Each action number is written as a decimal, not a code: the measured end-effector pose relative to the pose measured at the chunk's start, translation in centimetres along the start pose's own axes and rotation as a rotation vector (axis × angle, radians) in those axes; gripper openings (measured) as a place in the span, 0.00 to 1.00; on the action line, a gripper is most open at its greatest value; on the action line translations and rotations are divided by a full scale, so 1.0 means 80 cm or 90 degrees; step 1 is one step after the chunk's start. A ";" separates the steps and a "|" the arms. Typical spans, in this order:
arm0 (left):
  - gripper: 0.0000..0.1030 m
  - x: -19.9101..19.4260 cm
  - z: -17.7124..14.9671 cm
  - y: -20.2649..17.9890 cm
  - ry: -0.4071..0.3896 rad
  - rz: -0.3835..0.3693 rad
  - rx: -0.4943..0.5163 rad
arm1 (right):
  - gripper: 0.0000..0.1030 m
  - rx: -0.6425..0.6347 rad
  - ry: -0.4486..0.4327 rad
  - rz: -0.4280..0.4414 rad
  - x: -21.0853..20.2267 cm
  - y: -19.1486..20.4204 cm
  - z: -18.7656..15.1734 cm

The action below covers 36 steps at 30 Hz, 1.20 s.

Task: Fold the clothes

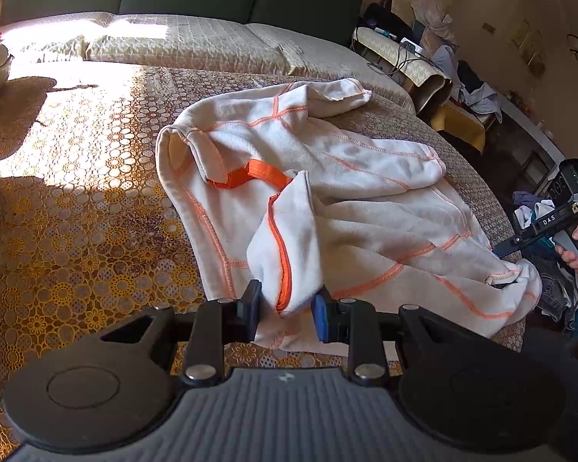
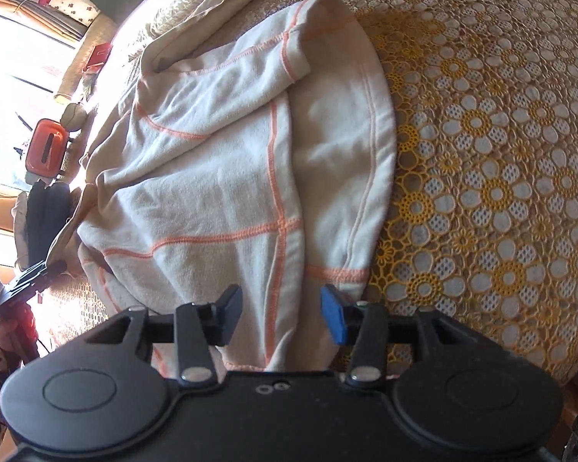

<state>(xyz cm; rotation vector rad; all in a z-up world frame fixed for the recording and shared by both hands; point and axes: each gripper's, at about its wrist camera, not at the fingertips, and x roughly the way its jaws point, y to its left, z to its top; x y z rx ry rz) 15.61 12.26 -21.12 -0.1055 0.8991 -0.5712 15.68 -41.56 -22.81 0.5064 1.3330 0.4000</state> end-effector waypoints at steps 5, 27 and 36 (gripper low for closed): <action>0.26 0.000 0.000 -0.002 0.002 0.003 0.004 | 1.00 -0.007 0.010 0.010 0.006 0.009 -0.003; 0.26 -0.016 0.041 -0.001 0.044 -0.096 0.003 | 1.00 -0.105 -0.180 0.024 -0.087 0.087 -0.035; 0.26 -0.016 0.039 0.008 0.133 -0.156 0.042 | 1.00 -0.141 -0.155 -0.005 -0.104 0.106 -0.110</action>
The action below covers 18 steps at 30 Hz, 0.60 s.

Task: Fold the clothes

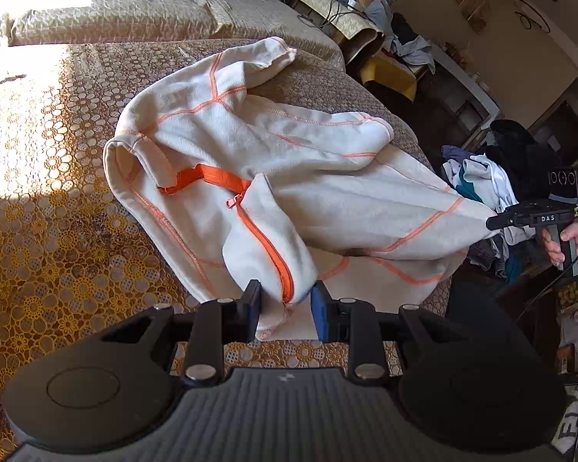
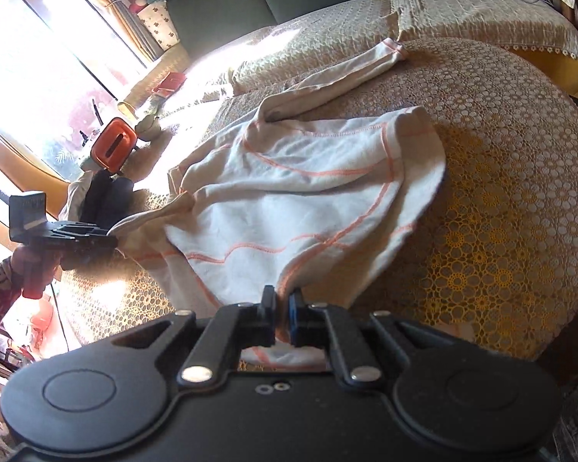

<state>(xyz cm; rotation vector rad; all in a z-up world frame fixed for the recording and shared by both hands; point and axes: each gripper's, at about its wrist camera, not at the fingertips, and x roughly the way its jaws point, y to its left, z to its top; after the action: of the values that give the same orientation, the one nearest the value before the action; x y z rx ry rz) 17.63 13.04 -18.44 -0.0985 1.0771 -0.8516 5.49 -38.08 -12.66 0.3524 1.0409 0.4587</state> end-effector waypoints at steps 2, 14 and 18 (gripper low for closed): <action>0.26 0.005 -0.006 0.006 0.017 -0.008 -0.006 | 1.00 0.010 0.019 -0.012 0.006 -0.004 -0.019; 0.40 -0.031 0.019 -0.034 -0.006 0.109 0.119 | 1.00 0.012 0.070 -0.040 0.039 -0.019 -0.019; 0.77 -0.014 0.086 -0.088 -0.059 0.100 0.208 | 1.00 0.025 0.074 -0.020 0.049 -0.033 -0.024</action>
<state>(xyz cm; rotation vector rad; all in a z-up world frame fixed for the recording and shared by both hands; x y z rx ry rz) 18.99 6.69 -10.92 0.2159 0.8362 -0.8609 5.96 -38.16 -17.71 0.3475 1.1681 0.4346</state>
